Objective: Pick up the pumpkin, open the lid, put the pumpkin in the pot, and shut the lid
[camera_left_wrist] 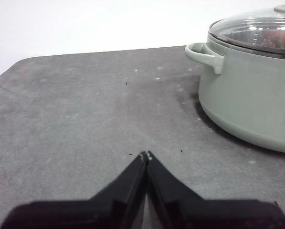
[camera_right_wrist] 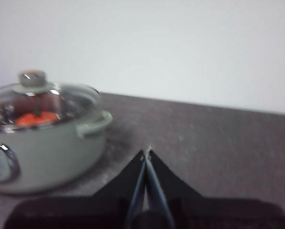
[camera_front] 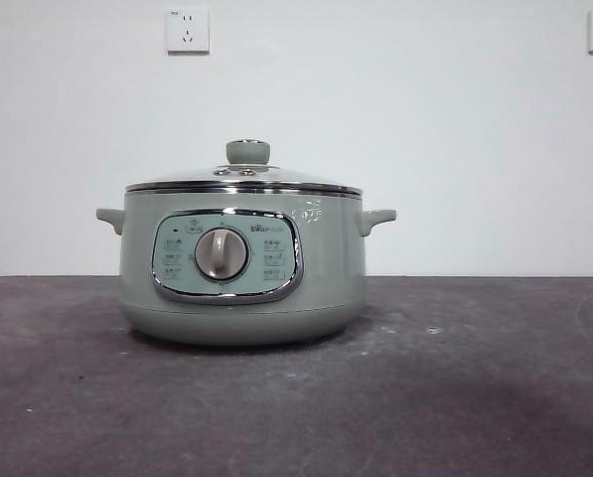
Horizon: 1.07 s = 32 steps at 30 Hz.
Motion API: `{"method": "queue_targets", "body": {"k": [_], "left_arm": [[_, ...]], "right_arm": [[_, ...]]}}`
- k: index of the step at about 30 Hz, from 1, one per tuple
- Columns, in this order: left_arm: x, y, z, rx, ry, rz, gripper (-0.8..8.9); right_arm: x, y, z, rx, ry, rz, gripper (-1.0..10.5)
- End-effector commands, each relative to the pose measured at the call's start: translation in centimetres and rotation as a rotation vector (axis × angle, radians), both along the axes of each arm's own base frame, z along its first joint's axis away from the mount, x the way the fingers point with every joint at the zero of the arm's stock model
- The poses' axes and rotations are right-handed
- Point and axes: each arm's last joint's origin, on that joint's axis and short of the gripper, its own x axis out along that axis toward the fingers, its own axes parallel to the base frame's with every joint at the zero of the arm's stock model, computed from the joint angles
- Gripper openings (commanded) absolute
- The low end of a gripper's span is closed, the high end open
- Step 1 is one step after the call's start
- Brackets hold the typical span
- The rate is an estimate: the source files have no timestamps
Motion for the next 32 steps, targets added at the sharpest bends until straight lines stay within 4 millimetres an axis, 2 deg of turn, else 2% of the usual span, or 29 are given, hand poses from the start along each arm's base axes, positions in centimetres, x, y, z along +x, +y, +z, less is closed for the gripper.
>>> {"method": "queue_targets", "body": {"k": [1, 6, 12, 20, 32], "left_arm": [[0.1, 0.0, -0.5, -0.006, 0.010, 0.003, -0.03], [0.1, 0.0, -0.5, -0.006, 0.010, 0.003, -0.03], [0.1, 0.0, -0.5, -0.006, 0.010, 0.003, -0.03], [0.1, 0.0, -0.5, -0.006, 0.010, 0.003, -0.04], [0.1, 0.0, -0.5, -0.006, 0.010, 0.002, -0.04]], "right_arm": [[0.2, 0.0, -1.9, 0.031, 0.035, -0.014, 0.0], [0.4, -0.1, -3.9, 0.037, 0.073, -0.032, 0.0], [0.4, -0.1, -5.1, 0.034, 0.096, -0.034, 0.0], [0.3, -0.1, -5.7, 0.029, 0.163, -0.035, 0.0], [0.3, -0.1, -5.7, 0.028, 0.163, -0.034, 0.0]]}}
